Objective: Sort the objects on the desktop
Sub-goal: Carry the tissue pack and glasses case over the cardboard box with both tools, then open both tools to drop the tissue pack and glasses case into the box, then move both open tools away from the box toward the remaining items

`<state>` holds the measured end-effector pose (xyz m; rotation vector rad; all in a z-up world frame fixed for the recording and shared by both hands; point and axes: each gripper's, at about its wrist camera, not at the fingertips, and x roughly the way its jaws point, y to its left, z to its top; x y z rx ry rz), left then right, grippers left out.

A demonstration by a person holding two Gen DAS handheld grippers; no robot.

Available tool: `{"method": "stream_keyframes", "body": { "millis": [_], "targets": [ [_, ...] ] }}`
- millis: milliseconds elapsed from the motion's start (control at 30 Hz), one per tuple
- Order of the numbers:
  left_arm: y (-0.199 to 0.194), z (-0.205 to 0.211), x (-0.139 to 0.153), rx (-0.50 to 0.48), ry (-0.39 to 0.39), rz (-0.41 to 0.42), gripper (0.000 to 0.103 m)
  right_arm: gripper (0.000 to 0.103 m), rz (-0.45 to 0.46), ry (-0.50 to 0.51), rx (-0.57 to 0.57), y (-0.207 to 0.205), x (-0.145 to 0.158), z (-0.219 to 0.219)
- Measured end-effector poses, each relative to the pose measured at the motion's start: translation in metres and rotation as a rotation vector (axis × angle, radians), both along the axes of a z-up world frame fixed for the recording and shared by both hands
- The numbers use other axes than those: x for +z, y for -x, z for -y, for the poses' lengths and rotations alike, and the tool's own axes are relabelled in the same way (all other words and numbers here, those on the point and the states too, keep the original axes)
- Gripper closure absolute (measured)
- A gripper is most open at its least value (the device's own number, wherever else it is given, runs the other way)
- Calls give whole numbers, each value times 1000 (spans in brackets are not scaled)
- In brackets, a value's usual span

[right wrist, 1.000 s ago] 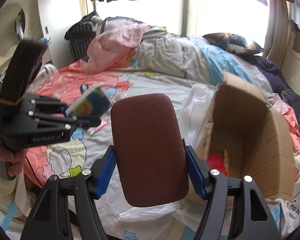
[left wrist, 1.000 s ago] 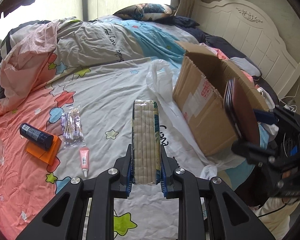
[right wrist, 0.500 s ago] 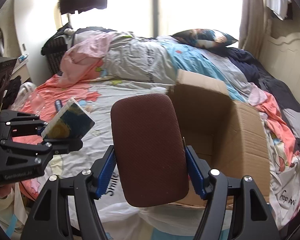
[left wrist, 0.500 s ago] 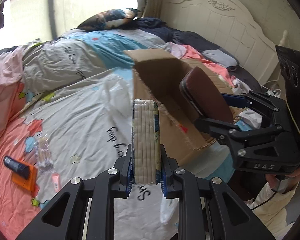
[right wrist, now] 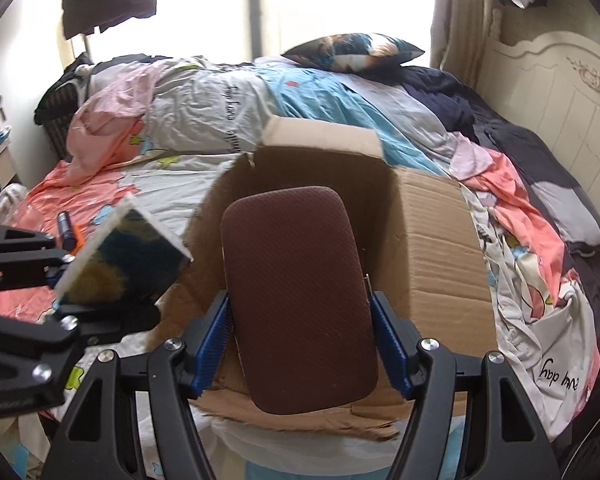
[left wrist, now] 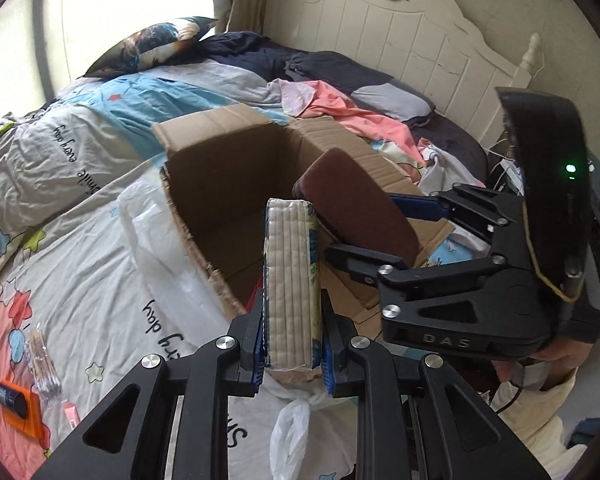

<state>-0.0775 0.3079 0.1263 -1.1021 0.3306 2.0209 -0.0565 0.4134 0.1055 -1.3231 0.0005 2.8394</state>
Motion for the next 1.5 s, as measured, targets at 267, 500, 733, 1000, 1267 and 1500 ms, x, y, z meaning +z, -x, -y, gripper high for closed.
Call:
{"method": "stream_keyframes", "body": {
  "millis": [267,500,733,1000,1267,1500],
  "targets": [
    [16,-13,-17,-10,4,46,81,36,39,18,-49,3,-11,-13],
    [28,-15,-25,-10,-32,97,81,33,22,17,-51,-5,-7,-14],
    [29,-2,-13,86,-112,52,0,33,29,2,-59,-8,-14,-15],
    [25,13,-17,117,-77,74,0,33,17,2,-50,-15,-10,-8],
    [24,39,-36,168,-23,92,0,32,16,4,-8,-15,-10,16],
    [24,75,-33,244,-10,49,0,23,8,41,39,-16,-5,41]
  ]
}}
